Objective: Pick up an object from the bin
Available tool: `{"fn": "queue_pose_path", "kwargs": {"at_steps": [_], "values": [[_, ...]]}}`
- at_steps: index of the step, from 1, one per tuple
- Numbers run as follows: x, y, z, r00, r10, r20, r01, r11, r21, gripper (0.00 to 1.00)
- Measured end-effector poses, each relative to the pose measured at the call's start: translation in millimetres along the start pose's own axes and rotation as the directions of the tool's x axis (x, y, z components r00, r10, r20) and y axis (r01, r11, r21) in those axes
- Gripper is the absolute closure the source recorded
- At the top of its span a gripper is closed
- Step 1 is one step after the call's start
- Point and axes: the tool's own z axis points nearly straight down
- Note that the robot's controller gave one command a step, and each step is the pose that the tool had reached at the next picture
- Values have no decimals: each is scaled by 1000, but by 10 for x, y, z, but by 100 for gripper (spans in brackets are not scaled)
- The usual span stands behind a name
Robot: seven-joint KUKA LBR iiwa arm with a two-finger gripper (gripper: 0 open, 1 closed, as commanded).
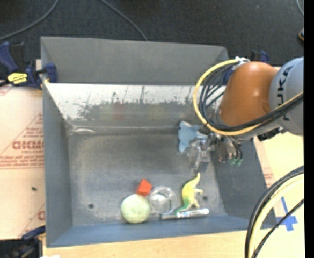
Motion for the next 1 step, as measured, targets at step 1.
{"fn": "queue_pose_path", "kwargs": {"at_steps": [1], "values": [[192, -45, 560, 996, -90, -3, 90, 996, 0, 100]]}}
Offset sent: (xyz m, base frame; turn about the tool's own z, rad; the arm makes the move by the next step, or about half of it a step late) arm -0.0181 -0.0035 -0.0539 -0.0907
